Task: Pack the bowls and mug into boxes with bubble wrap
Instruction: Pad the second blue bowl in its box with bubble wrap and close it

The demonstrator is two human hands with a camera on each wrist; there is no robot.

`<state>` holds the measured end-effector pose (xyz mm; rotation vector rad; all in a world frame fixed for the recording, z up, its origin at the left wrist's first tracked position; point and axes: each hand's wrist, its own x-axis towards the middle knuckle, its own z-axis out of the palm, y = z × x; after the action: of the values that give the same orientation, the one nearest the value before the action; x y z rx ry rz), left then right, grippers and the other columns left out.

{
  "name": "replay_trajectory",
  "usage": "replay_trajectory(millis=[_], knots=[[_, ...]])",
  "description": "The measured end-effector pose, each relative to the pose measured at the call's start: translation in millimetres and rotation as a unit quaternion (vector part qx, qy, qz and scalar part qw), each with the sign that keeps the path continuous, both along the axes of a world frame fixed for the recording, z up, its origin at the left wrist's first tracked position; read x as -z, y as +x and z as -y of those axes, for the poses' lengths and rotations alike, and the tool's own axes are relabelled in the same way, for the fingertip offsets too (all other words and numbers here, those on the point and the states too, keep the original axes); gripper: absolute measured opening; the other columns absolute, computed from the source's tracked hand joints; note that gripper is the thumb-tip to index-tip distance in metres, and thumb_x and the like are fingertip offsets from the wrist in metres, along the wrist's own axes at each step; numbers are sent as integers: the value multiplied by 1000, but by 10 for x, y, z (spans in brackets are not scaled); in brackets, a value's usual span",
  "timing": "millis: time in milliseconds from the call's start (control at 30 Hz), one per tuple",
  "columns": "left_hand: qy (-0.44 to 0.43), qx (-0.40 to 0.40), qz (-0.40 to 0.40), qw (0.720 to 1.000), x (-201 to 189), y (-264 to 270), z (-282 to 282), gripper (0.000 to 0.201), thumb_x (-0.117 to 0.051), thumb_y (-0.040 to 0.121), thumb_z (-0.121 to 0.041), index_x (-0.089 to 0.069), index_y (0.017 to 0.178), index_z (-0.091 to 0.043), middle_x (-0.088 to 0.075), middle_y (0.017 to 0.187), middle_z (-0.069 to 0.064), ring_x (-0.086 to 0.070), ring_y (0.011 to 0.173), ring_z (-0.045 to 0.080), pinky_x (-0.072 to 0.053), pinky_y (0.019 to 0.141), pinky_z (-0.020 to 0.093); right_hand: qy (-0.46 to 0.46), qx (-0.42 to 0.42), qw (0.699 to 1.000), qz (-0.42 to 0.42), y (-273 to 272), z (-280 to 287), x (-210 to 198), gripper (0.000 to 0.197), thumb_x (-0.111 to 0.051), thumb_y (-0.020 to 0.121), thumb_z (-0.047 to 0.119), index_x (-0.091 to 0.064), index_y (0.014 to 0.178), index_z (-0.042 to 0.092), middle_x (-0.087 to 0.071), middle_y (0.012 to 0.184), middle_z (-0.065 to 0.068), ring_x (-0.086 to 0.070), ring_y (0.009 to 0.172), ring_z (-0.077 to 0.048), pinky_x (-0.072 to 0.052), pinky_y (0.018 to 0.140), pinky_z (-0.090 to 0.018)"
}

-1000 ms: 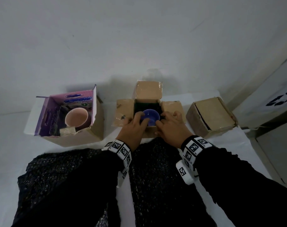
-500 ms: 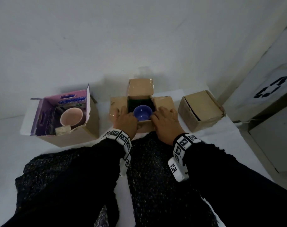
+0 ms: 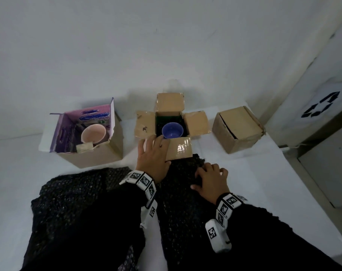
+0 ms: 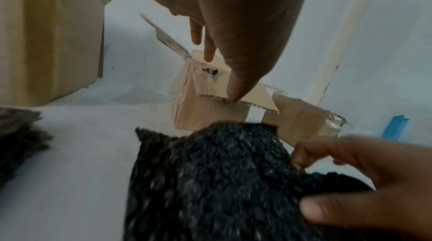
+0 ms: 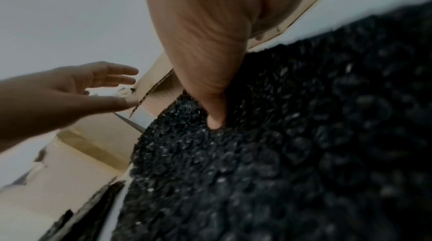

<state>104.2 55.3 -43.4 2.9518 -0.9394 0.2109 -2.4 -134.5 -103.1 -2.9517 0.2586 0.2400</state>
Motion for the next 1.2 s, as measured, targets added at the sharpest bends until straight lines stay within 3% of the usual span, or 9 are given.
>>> replay_trajectory(millis=[267, 400, 500, 567, 700, 800, 900, 1033, 1200], knots=[[-23, 153, -99, 983, -7, -309, -190, 86, -59, 74, -64, -29, 145, -24, -41, 143, 0, -35, 131, 21, -25, 108, 38, 207, -124, 959, 151, 22, -91, -359, 16, -69, 80, 13, -66, 96, 16, -56, 103, -4, -53, 95, -27, -46, 77, -37], [-59, 115, -101, 986, -98, -318, -150, 37, -67, 79, -44, -57, 107, -22, -55, 105, -2, -52, 102, 23, -30, 83, 32, 217, -132, 945, 203, -7, -88, -620, 23, -71, 77, 15, -61, 96, 20, -54, 101, 2, -53, 89, -19, -45, 74, -32], [-114, 108, -110, 982, -143, -289, -164, 37, -76, 72, -41, -49, 85, -20, -48, 90, 0, -51, 86, 26, -32, 68, 32, 236, -49, 957, 159, -36, -20, -735, 33, -74, 75, 18, -55, 101, 26, -61, 98, 4, -59, 86, -18, -48, 72, -33], [-113, 104, -118, 981, -196, -313, -161, 51, -76, 67, -54, -43, 89, -23, -45, 95, -4, -47, 84, 19, -37, 68, 32, 223, -38, 966, 126, -38, 36, -755, 23, -72, 79, 20, -60, 98, 22, -67, 92, 0, -59, 91, -22, -47, 72, -33], [-92, 130, -119, 980, -273, -354, -114, 66, -61, 79, -56, -37, 136, -32, -50, 126, -2, -51, 104, 18, -47, 84, 37, 264, -58, 958, 96, -68, 39, -881, 20, -57, 87, 9, -50, 103, 17, -65, 85, -8, -60, 80, -29, -49, 69, -42], [-69, 148, -107, 981, -379, -319, -52, 41, -42, 83, -28, -58, 118, -15, -60, 111, 10, -54, 102, 32, -46, 82, 44, 280, -55, 954, 95, -49, 1, -1014, 27, -50, 87, 1, -44, 104, 21, -61, 77, -1, -59, 72, -27, -45, 64, -38], [-138, 103, -145, 974, -530, -321, -19, 30, -46, 88, -12, -55, 116, -11, -60, 114, 12, -55, 102, 32, -45, 84, 43, 318, -32, 944, 85, -35, -37, -1151, 20, -60, 91, 22, -48, 106, 25, -65, 85, 2, -64, 83, -22, -47, 71, -35], [-179, 145, -123, 965, -692, -343, -20, 33, -42, 89, -20, -45, 122, -18, -57, 121, 11, -57, 97, 30, -48, 76, 40, 329, -43, 943, -25, 10, -43, -1333, 43, -88, 62, 42, -69, 94, 21, -71, 88, 9, -66, 82, -6, -50, 74, -24], [-140, 179, -68, 972, -762, -246, -144, 44, -52, 85, -48, -42, 120, -23, -61, 110, 0, -60, 85, 22, -44, 65, 29, 287, -26, 957, -30, 107, -34, -1460, 32, -67, 83, 10, -62, 114, 16, -67, 109, -7, -61, 97, -19, -45, 79, -25]])
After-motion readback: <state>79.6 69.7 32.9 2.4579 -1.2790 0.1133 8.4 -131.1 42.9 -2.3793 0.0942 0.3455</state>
